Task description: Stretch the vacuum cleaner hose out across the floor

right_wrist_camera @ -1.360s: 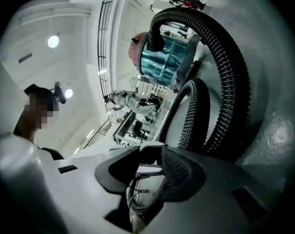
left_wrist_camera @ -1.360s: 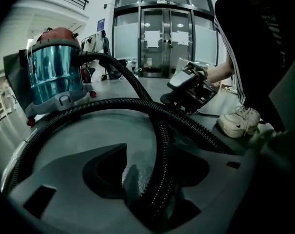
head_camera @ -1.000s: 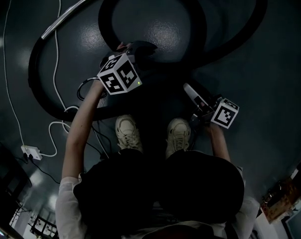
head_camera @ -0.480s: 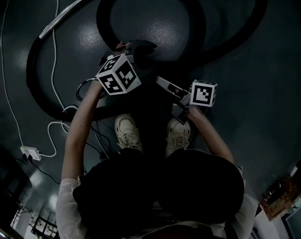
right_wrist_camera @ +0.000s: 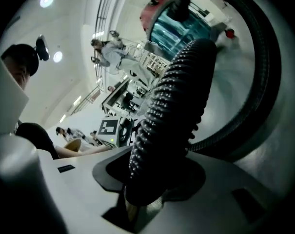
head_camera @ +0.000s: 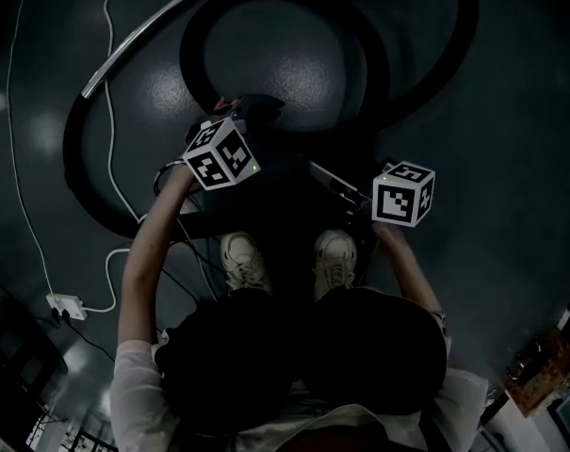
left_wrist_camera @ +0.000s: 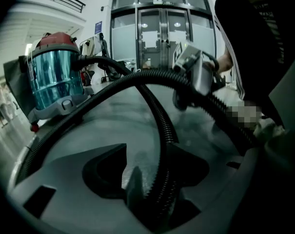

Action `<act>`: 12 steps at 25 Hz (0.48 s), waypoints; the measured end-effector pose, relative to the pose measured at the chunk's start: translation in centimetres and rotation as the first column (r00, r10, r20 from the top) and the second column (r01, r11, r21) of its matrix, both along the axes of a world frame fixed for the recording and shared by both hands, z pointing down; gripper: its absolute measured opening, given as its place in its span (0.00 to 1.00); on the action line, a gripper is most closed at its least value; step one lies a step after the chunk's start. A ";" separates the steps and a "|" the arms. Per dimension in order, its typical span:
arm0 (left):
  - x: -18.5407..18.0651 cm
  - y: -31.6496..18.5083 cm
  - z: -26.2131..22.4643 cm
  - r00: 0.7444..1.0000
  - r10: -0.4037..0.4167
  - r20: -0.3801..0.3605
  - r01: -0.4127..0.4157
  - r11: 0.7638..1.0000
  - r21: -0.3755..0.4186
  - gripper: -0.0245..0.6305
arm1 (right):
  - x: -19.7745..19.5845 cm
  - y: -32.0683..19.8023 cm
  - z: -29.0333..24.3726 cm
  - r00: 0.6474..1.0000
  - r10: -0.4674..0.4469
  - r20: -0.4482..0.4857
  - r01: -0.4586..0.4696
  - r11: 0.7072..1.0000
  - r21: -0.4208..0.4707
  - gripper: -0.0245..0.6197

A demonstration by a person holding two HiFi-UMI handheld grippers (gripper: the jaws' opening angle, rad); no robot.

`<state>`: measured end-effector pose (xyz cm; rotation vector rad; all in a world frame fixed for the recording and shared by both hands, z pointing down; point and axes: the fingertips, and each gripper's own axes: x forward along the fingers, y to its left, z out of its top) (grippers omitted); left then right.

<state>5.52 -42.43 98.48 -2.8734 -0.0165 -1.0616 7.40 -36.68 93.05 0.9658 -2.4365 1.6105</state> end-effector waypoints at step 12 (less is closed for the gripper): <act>-1.8 -13.7 -23.4 0.972 -0.118 -0.202 0.211 0.817 0.537 0.44 | 8.2 -6.0 -16.3 0.574 -0.330 -0.749 0.614 0.779 0.127 0.31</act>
